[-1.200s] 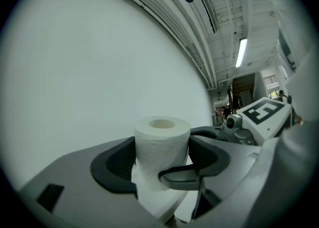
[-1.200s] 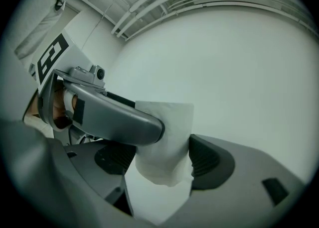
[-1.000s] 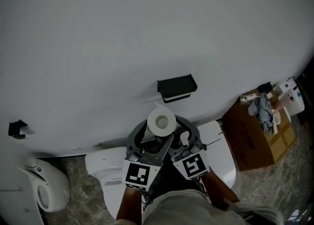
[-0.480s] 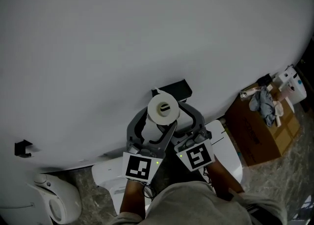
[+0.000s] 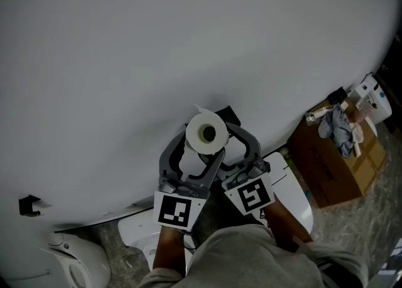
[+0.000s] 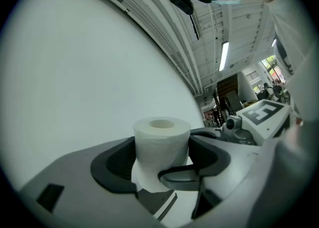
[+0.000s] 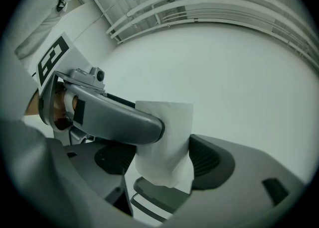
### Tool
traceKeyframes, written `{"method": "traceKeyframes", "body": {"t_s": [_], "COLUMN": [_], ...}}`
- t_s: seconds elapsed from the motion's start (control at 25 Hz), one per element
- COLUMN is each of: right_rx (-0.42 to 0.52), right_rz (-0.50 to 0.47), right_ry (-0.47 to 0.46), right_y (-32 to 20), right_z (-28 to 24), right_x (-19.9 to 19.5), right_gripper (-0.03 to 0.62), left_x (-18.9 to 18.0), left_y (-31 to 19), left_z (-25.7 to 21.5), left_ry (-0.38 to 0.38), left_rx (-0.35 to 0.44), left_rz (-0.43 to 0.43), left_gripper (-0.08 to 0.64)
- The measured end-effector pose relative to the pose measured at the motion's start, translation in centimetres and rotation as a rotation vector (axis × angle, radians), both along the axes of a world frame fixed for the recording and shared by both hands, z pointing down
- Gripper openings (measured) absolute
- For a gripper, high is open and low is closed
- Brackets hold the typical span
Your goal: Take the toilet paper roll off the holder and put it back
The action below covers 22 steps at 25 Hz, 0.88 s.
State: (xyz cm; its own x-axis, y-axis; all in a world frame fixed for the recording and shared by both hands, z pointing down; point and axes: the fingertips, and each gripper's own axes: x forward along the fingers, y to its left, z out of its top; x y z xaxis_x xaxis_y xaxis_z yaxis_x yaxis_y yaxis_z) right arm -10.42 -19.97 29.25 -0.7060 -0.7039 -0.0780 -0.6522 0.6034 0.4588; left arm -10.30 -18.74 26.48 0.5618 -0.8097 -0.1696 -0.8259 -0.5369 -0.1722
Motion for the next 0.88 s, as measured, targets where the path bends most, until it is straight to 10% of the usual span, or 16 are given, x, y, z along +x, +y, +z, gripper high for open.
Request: {"method": "traceKeyframes", "body": {"t_s": [0.88], "right_rx": [-0.225], "right_rz": [-0.092], "right_ry": [-0.071], "right_y": [-10.3], "right_z": [5.8], "right_x": [-0.6], "right_gripper": [0.336], "left_x": [-0.4], "left_y": [-10.9], "left_z": [6.0], "left_ry": [-0.007], "left_rx": [-0.187], "left_rz": [-0.098], "left_gripper": [0.337]}}
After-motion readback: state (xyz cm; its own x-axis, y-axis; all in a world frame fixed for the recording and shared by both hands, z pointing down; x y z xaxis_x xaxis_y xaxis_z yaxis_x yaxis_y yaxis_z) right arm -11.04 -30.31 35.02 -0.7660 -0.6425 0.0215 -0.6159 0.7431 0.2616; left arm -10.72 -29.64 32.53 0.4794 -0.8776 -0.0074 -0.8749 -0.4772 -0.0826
